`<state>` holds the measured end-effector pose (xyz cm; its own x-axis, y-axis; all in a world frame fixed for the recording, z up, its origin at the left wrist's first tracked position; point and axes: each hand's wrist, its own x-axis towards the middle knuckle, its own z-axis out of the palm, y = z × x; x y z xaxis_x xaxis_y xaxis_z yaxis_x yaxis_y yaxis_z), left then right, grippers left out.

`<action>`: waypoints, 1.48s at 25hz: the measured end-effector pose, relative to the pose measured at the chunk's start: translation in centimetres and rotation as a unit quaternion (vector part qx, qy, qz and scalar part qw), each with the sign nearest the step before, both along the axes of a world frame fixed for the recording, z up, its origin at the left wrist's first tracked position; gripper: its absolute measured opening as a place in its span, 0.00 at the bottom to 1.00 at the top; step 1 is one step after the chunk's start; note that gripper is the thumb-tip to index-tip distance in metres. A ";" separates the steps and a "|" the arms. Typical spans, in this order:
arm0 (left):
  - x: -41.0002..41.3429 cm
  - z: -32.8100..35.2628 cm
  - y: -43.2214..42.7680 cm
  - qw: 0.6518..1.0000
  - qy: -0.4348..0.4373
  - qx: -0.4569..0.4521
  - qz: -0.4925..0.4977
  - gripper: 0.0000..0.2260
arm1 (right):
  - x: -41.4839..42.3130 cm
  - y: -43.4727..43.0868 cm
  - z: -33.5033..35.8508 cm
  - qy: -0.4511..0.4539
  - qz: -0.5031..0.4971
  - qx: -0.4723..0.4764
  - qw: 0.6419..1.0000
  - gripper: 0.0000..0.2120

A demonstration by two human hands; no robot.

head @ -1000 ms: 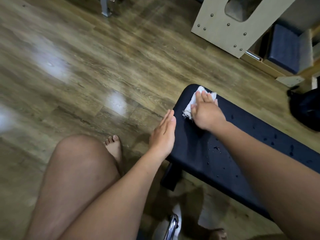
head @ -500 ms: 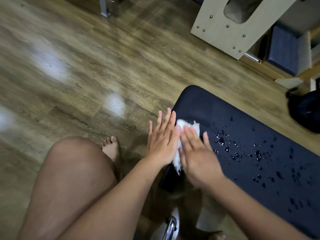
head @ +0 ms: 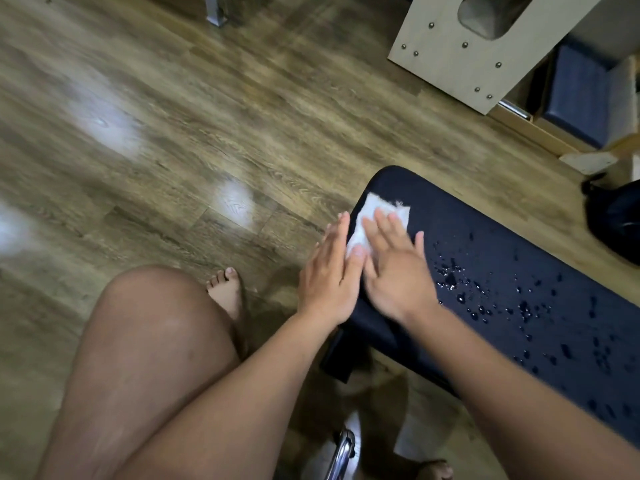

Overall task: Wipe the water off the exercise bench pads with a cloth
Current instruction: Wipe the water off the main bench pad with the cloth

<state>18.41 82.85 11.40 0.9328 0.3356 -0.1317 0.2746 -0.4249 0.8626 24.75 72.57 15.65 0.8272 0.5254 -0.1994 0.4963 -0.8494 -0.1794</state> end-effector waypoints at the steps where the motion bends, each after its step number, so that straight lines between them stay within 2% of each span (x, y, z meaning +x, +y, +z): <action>1: -0.2 0.1 0.0 0.999 -0.005 -0.030 0.027 0.30 | -2.5 -0.3 0.1 -0.006 0.018 0.003 1.000 0.29; 5: -0.9 0.4 -0.3 0.996 -0.062 -0.015 0.055 0.30 | -6.5 -1.9 -0.1 -0.038 0.050 -0.036 0.997 0.28; 9: -0.6 -0.2 -0.3 0.997 -0.059 0.037 0.033 0.30 | -3.3 -1.7 -0.1 -0.054 0.096 -0.100 0.989 0.29; 11: -0.4 -0.3 -0.6 0.993 -0.075 0.077 0.044 0.28 | -0.3 -1.3 -0.1 -0.045 0.073 -0.099 0.991 0.27; 13: -0.6 -0.6 -1.0 0.976 -0.124 0.179 0.010 0.25 | 4.0 -0.7 0.0 -0.040 0.041 -0.094 0.994 0.25; 15: -1.0 -1.1 -1.5 0.934 -0.178 0.298 -0.085 0.22 | 8.4 0.3 0.4 -0.027 0.048 -0.111 0.992 0.24; 16: -1.1 -1.2 -1.7 0.918 -0.188 0.326 -0.124 0.21 | 10.2 0.8 0.8 -0.012 0.056 -0.127 0.990 0.24; 20: -0.9 -1.2 -2.9 0.891 -0.110 0.394 -0.196 0.25 | 12.4 2.1 1.8 0.011 0.082 -0.141 0.987 0.23; 23: -1.2 0.8 -3.0 0.879 -0.043 0.421 -0.221 0.27 | 8.1 3.6 1.9 0.037 0.192 -0.108 0.975 0.21; 26: -1.4 2.0 -2.9 0.872 -0.008 0.430 -0.235 0.22 | 3.1 4.5 2.0 0.058 0.316 -0.075 0.944 0.18; 29: -1.4 1.2 -2.8 0.855 -0.030 0.474 -0.208 0.24 | 5.3 5.4 2.6 0.122 0.366 -0.056 0.921 0.10; 31: -1.1 -0.2 -3.2 0.878 -0.046 0.431 -0.203 0.27 | 10.0 5.9 3.1 0.121 0.337 -0.063 0.932 0.04; 34: -1.3 -1.3 -3.7 0.902 -0.078 0.393 -0.164 0.26 | 15.9 7.0 3.4 0.064 0.212 -0.104 0.970 0.04; 36: -1.1 -1.7 -4.0 0.902 -0.105 0.385 -0.167 0.25 | 16.4 7.4 3.3 0.054 0.120 -0.086 0.988 0.07; 37: -1.1 -2.0 -4.1 0.902 -0.112 0.379 -0.174 0.25 | 15.7 7.5 3.1 0.051 0.107 -0.081 0.990 0.11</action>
